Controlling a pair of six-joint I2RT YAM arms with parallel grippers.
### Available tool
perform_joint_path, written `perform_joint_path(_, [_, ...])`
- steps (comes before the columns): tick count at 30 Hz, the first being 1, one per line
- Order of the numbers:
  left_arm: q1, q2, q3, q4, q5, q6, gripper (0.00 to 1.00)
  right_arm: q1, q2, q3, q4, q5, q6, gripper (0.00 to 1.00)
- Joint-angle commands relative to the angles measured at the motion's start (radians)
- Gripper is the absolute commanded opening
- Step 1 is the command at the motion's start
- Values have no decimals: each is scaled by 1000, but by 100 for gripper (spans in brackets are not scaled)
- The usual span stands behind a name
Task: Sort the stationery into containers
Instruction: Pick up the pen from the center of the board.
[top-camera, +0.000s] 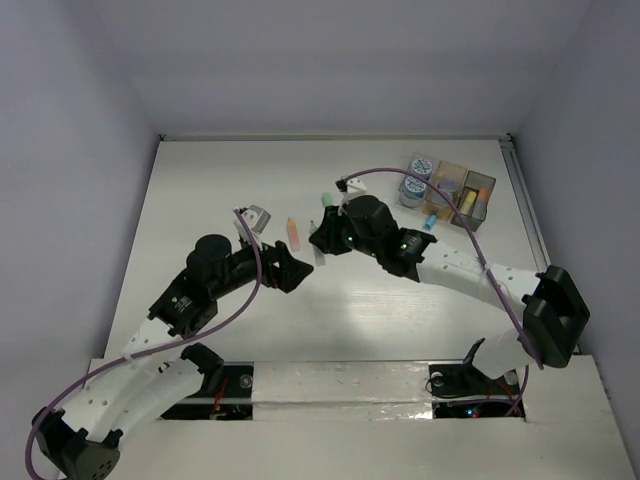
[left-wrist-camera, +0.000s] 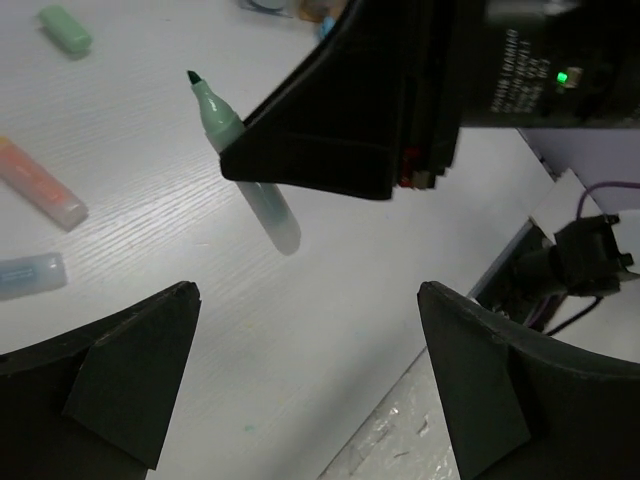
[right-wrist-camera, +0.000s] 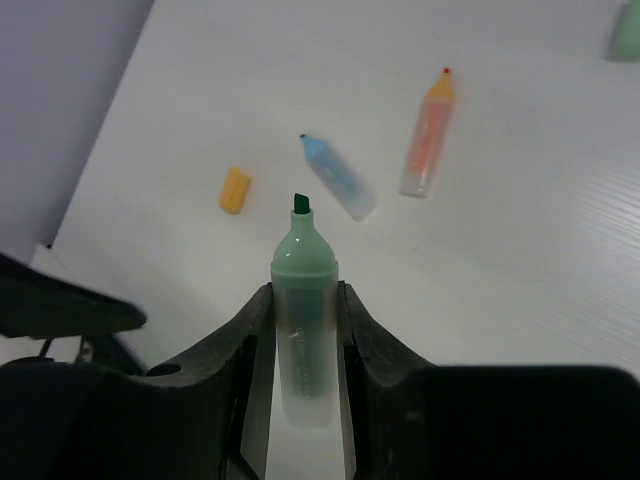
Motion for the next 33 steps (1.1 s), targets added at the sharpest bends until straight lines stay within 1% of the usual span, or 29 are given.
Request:
perform_joint_path(1, [-5,-15,20,-16,-159,1,89,54,15,61,182,6,69,10])
perform_joint_path(4, [-5,-12,26,-29,-188,4,89,65,17,85,193,-12,75,11])
perform_joint_path(7, [-5,-5,28,-18,-196,4,84,89,20,104,199,-21,76,11])
perform_joint_path(9, [-5,-1,31,-23,-210,6,80,109,11,96,211,-20,88,11])
perform_joint_path(11, [-5,-4,29,-24,-214,6,72,109,3,75,260,-49,116,11])
perform_joint_path(12, [-5,-5,29,-21,-216,6,71,109,1,70,265,-62,125,11])
perform_joint_path(16, [-5,-22,25,-12,-222,4,65,129,9,72,279,-113,136,11])
perform_joint_path(19, [-5,-30,23,-7,-224,1,56,140,6,65,285,-122,141,11])
perform_joint_path(20, [-5,-27,23,-9,-223,1,52,140,1,59,303,-125,145,11])
perform_joint_path(24, [-5,-22,25,-9,-220,-1,46,149,-3,49,326,-152,159,12])
perform_joint_path(28, [-5,-12,25,-7,-208,3,42,149,-5,41,342,-167,170,12])
perform_joint_path(29, [-5,-8,25,-7,-208,3,31,149,-5,39,346,-170,171,12])
perform_joint_path(31, [-5,-8,25,-9,-207,6,21,149,-8,35,351,-173,173,12])
perform_joint_path(33, [-5,-7,25,-7,-199,6,5,149,-15,27,354,-164,171,12])
